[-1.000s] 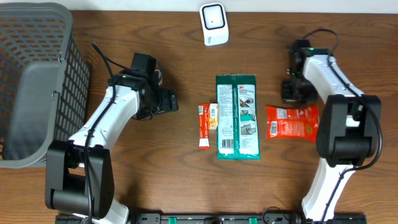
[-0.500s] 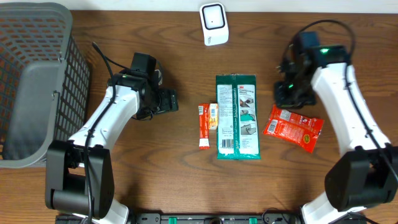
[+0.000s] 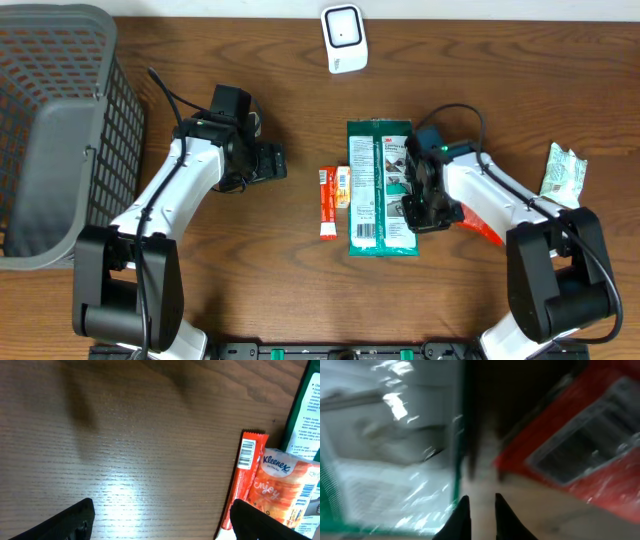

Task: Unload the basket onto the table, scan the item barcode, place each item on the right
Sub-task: 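Lift the red snack bag and turn it with the right gripper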

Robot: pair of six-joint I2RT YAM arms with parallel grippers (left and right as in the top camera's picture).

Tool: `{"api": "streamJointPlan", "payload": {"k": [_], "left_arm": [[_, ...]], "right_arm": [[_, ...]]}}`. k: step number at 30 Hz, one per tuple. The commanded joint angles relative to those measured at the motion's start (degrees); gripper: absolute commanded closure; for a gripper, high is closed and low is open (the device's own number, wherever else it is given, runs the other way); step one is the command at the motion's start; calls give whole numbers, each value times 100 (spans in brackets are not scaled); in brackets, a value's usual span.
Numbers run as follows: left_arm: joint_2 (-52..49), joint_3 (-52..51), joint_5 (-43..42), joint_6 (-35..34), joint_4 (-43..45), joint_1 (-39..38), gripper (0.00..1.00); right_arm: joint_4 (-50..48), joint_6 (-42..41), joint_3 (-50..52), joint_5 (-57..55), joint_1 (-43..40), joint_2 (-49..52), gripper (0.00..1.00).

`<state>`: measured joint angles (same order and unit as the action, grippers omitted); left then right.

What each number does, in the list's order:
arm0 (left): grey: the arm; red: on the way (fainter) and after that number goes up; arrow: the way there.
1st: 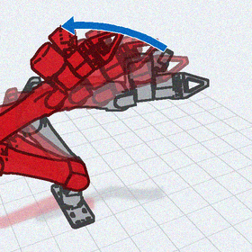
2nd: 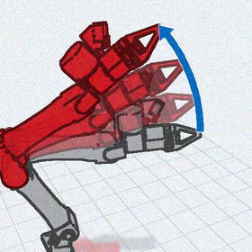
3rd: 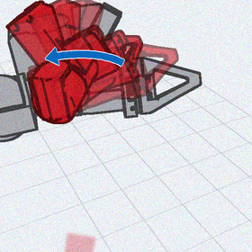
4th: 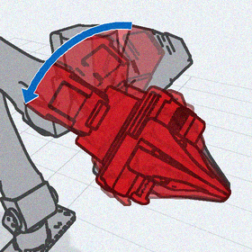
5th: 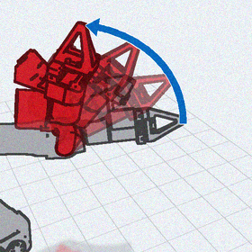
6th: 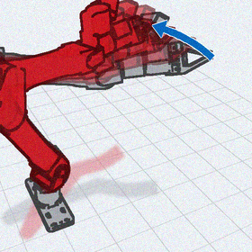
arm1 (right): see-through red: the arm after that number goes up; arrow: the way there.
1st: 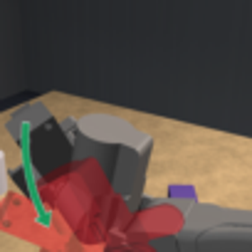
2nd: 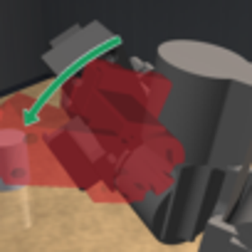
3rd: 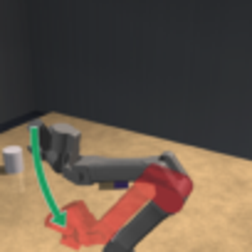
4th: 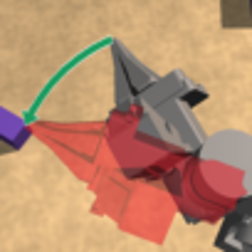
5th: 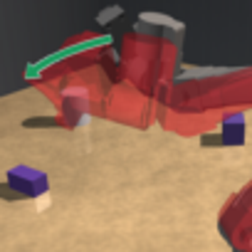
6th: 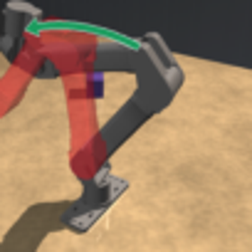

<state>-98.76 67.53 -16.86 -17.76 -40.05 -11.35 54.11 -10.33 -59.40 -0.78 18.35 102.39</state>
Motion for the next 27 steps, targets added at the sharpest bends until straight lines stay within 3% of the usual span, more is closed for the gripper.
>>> {"api": "streamJointPlan", "payload": {"k": [1,4,10,12,16,18,19,20,22,25,27], "left_arm": [[114,57,-48,74,-15,20,13],[114,57,-48,74,-15,20,13],[114,57,-48,74,-15,20,13],[114,57,-48,74,-13,20,13],[114,57,-46,74,-15,20,13],[114,57,-46,74,-13,20,13],[114,57,-46,74,-15,20,13],[114,57,-48,74,-13,20,13],[114,57,-46,74,-15,20,13],[114,57,-46,74,-13,20,13],[114,57,-46,74,-15,20,13]], "right_arm": [[-358,-101,155,-962,44,4,86],[-1104,-76,254,-1333,44,4,91],[-2308,-74,245,-1268,44,4,91],[-2103,-74,48,-1309,31,-15,89],[-647,-74,-916,-811,28,-280,83],[116,24,-1357,-824,26,-479,75],[380,140,-1482,-896,7,-570,66],[695,208,-1550,-1180,-61,-728,45],[968,210,-1547,-1475,-199,-817,23],[1217,452,-1434,-1322,-673,-815,11],[1045,833,-1244,-782,-1078,-809,10]]}}
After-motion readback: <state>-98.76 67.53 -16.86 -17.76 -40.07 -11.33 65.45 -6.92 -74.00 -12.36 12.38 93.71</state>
